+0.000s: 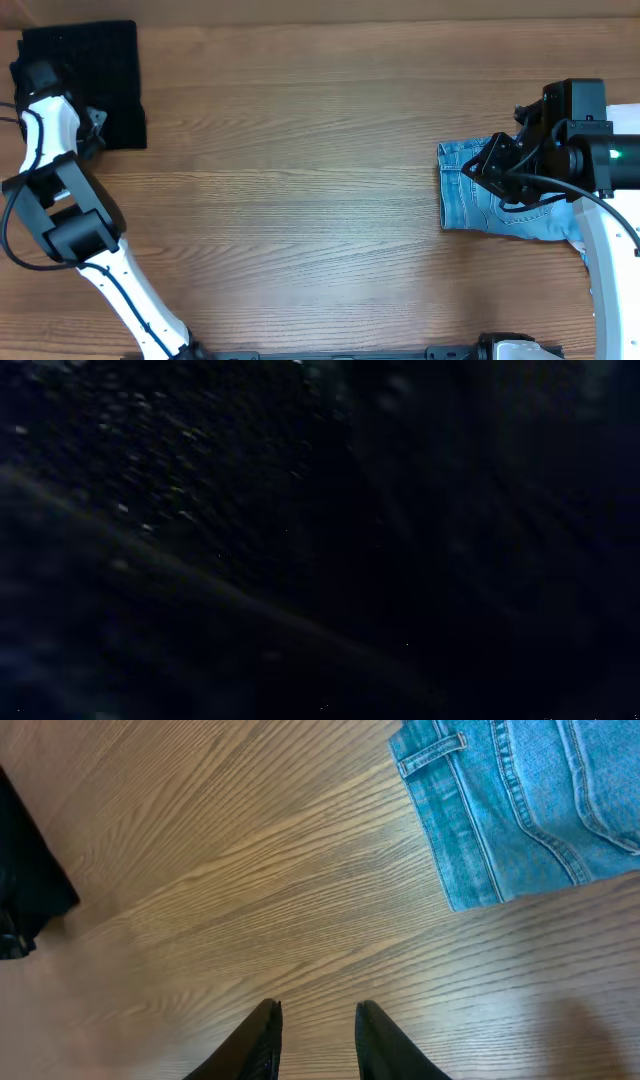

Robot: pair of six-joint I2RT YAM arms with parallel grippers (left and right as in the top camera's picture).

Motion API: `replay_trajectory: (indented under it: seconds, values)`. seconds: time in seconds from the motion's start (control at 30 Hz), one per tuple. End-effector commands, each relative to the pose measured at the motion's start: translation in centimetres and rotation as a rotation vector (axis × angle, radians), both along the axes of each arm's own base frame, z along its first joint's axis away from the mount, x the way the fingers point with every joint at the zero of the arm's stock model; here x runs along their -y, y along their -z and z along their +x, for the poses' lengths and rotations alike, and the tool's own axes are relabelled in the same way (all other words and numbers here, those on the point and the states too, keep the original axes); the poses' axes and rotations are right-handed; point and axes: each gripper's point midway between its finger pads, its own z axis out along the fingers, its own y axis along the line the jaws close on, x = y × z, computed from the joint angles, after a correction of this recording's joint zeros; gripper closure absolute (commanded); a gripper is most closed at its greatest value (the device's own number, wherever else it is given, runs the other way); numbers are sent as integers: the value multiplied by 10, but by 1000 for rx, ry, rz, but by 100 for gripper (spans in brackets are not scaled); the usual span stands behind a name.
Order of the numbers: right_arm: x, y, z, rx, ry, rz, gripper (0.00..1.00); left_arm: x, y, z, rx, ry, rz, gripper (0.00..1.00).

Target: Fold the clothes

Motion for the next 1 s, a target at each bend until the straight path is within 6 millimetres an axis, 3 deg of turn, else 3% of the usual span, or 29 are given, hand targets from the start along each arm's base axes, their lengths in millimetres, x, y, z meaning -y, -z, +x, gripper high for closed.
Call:
replay_trajectory:
  seconds: [0.0,0.1,0.37,0.97]
  values:
    - [2,-3,0,16,2,-11,72,-1,12,-8,-66,50,19,96]
    - [3,-3,0,16,2,-12,72,-18,11,-31,-146,8,67,96]
    - [3,-2,-1,12,2,-11,72,-50,11,-50,-141,-64,72,95]
    - [5,0,-6,-12,11,-27,72,-87,-2,-34,-39,-25,161,87]
